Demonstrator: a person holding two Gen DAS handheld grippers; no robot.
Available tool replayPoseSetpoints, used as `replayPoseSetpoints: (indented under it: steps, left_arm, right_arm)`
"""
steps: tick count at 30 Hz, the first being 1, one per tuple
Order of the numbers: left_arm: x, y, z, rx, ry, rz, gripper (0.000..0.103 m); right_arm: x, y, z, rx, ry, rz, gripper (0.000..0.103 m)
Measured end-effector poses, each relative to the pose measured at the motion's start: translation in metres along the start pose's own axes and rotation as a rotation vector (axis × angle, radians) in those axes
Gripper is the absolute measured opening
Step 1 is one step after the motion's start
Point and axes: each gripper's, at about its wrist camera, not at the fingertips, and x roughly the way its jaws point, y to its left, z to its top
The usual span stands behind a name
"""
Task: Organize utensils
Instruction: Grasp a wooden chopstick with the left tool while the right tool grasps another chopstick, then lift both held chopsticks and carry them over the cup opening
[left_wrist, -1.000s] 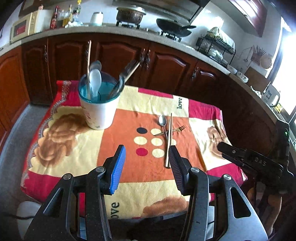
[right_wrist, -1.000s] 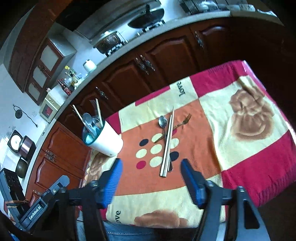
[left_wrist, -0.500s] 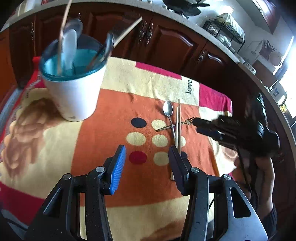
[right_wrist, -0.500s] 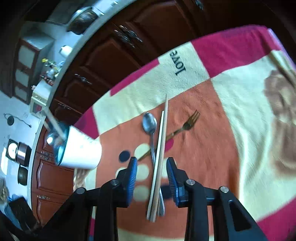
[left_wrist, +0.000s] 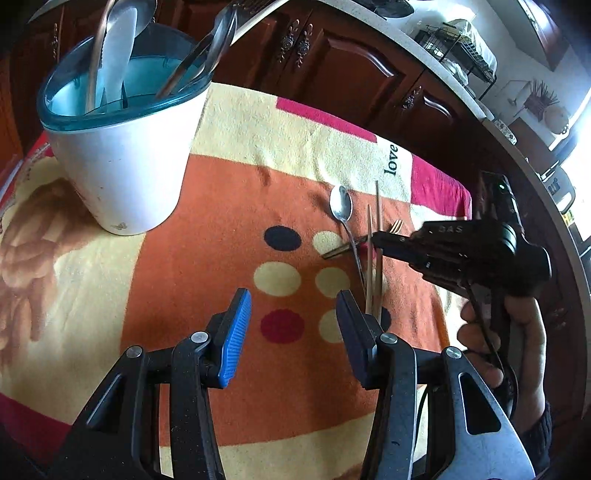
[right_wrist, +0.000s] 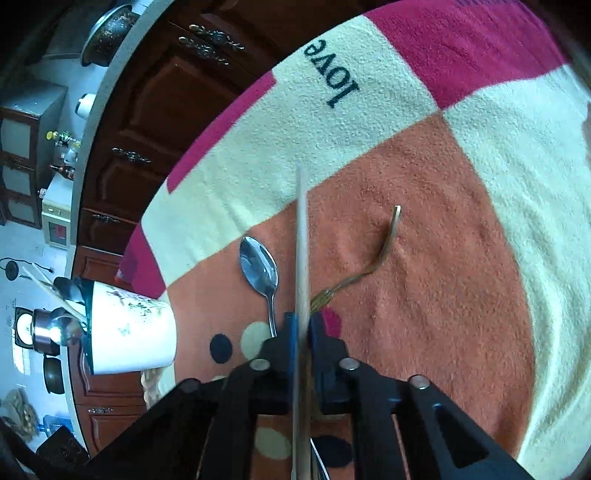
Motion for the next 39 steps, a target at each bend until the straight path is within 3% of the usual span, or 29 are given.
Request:
replayPoseSetpoints:
  steps: [8,14,18,24,34,39]
  left_arm:
    - [0.013,-0.027,0.014,0.05,0.036,-0.032,0.047]
    - [0.039,-0.063,0.033,0.114,0.083,-0.04,0.047]
    - [0.071,-0.084,0.043,0.137,0.134,-0.041,0.037]
    - [0.109,-0.104,0.046,0.195,0.189,-0.007,0.019]
    - [0.13,-0.116,0.049,0.247,0.218,0.135,0.017]
    - [0.14,-0.119,0.051,0.269,0.23,0.149,0.007]
  right_arm:
    - [-0.022,-0.024,-0.013,0.069,-0.083,0.037,0.006]
    - [-0.051,-0.039,-0.019,0.064,-0.165,-0.001,0.006]
    - [-0.068,-0.048,-0.02,0.05,-0.222,-0.044,0.006]
    - [-0.076,-0.062,-0.02,0.056,-0.268,-0.004,0.006]
    - [-0.078,-0.057,-0.023,0.025,-0.282,0.017,0.006]
    - [-0.077,-0.06,-0.023,0.03,-0.279,0.025,0.006]
